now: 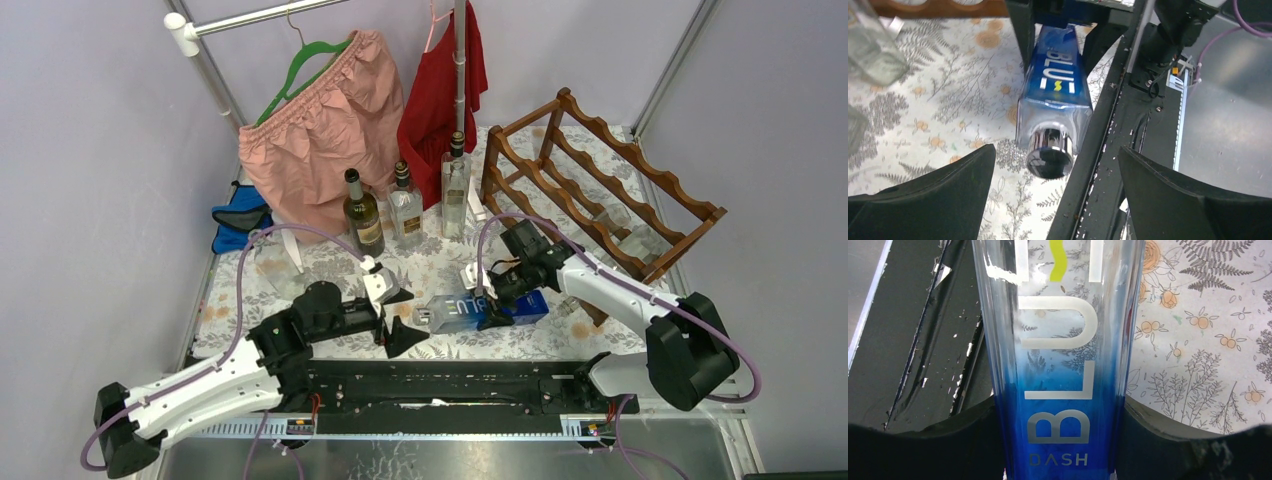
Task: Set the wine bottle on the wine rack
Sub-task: Pick up the wine bottle from the center of the board.
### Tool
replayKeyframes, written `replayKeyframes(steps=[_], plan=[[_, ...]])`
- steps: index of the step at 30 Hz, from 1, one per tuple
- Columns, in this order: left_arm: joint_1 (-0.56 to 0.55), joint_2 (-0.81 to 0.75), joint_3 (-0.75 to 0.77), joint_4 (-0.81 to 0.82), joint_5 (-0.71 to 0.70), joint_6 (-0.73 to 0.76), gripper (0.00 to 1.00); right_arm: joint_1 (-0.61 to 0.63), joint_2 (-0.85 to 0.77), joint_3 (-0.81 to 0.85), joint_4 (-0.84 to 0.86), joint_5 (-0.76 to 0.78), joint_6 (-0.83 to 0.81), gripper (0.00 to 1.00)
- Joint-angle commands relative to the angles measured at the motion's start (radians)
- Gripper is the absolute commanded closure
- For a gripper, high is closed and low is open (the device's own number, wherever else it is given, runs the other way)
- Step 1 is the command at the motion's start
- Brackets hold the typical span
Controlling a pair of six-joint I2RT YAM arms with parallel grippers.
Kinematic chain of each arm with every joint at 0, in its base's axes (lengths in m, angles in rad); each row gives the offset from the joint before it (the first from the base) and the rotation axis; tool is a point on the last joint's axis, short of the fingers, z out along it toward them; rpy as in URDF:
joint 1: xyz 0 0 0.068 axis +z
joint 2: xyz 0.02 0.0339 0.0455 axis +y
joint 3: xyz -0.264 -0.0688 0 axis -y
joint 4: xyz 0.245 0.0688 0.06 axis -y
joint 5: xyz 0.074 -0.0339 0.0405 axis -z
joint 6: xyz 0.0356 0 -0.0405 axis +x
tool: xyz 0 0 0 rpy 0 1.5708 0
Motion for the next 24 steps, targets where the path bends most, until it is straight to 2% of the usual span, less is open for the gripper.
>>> replayKeyframes(steps=[1,3,5,7,17,24], plan=[[0.002,0.043,0.02,0.131,0.103,0.137,0.01,0.037,-0.005,0.046,-0.004,-0.083,-0.017,1.0],[0.003,0.087,0.013,0.165,0.101,0.119,0.01,0.044,-0.006,0.045,0.002,-0.084,-0.011,1.0],[-0.006,0.196,-0.017,0.312,0.124,0.054,0.01,0.046,-0.005,0.05,0.003,-0.087,0.003,1.0],[-0.013,0.235,-0.024,0.339,0.103,0.048,0.01,0.046,-0.004,0.05,0.001,-0.088,0.006,1.0],[-0.019,0.237,-0.091,0.446,0.044,0.015,0.03,0.048,0.045,0.072,-0.033,-0.129,0.007,1.0],[-0.029,0.303,-0.102,0.462,0.044,0.022,0.06,0.049,0.066,0.087,-0.034,-0.122,0.042,1.0]])
